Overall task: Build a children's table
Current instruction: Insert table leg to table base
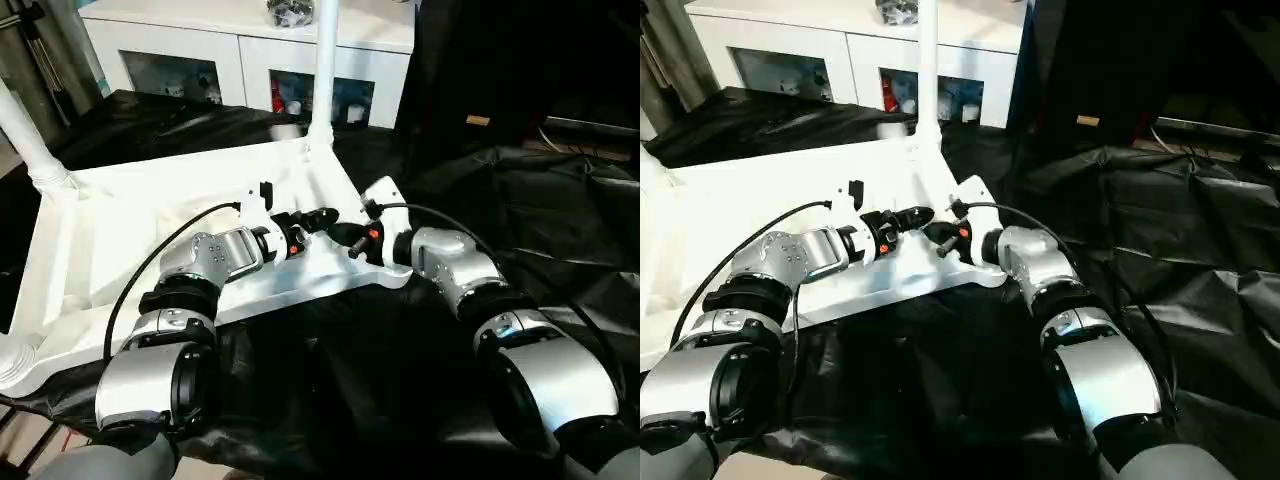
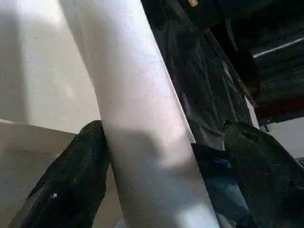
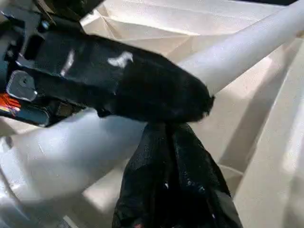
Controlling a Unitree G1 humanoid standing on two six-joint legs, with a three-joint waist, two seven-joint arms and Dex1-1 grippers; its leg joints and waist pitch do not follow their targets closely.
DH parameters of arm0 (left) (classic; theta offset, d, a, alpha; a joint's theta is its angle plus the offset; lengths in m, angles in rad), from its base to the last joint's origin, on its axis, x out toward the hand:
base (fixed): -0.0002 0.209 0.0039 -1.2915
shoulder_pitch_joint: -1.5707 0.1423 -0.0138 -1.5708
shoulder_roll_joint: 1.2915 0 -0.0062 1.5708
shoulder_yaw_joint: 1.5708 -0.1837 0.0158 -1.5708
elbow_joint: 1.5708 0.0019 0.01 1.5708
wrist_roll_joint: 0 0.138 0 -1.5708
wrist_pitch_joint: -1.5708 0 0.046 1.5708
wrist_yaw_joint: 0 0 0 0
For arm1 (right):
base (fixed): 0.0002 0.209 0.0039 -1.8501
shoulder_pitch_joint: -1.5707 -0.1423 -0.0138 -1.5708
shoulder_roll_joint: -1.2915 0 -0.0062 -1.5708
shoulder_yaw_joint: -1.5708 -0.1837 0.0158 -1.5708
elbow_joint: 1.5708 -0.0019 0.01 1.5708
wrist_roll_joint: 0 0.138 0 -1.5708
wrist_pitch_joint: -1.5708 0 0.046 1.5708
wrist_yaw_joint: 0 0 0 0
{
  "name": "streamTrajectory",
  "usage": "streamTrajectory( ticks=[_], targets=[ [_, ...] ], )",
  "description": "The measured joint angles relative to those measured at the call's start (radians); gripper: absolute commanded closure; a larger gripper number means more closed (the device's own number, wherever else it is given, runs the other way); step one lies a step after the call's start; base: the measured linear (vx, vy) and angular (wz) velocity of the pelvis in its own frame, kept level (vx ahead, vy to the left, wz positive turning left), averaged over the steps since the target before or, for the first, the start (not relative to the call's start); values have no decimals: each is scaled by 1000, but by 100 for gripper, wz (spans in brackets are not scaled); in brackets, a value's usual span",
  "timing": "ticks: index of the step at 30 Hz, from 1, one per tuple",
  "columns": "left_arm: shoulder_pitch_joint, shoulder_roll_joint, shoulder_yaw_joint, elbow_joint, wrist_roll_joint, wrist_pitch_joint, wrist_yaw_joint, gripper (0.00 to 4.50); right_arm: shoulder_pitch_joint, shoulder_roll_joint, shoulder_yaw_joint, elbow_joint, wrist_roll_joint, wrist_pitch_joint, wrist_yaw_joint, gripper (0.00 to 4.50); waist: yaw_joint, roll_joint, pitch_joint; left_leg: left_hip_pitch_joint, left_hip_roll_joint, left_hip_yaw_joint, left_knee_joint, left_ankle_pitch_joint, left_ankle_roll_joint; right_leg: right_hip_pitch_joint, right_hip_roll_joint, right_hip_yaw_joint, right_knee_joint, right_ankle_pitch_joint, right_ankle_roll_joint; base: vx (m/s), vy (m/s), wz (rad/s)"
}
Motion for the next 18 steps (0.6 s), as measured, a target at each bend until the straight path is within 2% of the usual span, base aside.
streamTrajectory(
  ticks=[3,5,9,13,15,18],
  targets=[
    [2,0,-5,-3,2,0,-9,43,0,1,0,0,0,-4,13,450,2,0,0,0,0,0,0,1,1,0,0,0,0,0,0,0,0,0],
    [8,0,-15,-15,4,1,-15,72,0,1,-1,1,0,-15,13,450,2,0,0,0,0,1,0,2,2,-1,0,0,0,0,0,0,0,0],
    [23,-1,-21,-46,6,-1,-17,99,0,-3,-1,4,0,-20,13,450,2,0,0,-4,0,1,1,3,5,-3,0,0,0,0,0,0,0,0],
    [55,-14,-31,-105,4,-19,-18,122,1,-12,-8,0,1,-22,12,450,4,0,0,-16,1,1,4,9,12,-14,0,-1,4,0,-1,0,0,0],
    [84,-21,-31,-164,-1,-15,-16,150,6,-21,-14,-17,5,-20,14,450,5,0,0,-25,2,1,10,11,15,-21,0,-2,9,0,-1,0,0,0],
    [134,-30,-53,-273,-5,-7,-20,168,35,-38,-30,-78,21,-8,35,450,7,-4,3,-36,4,1,20,9,18,-32,0,-2,19,0,-1,0,0,0]
  ],
)
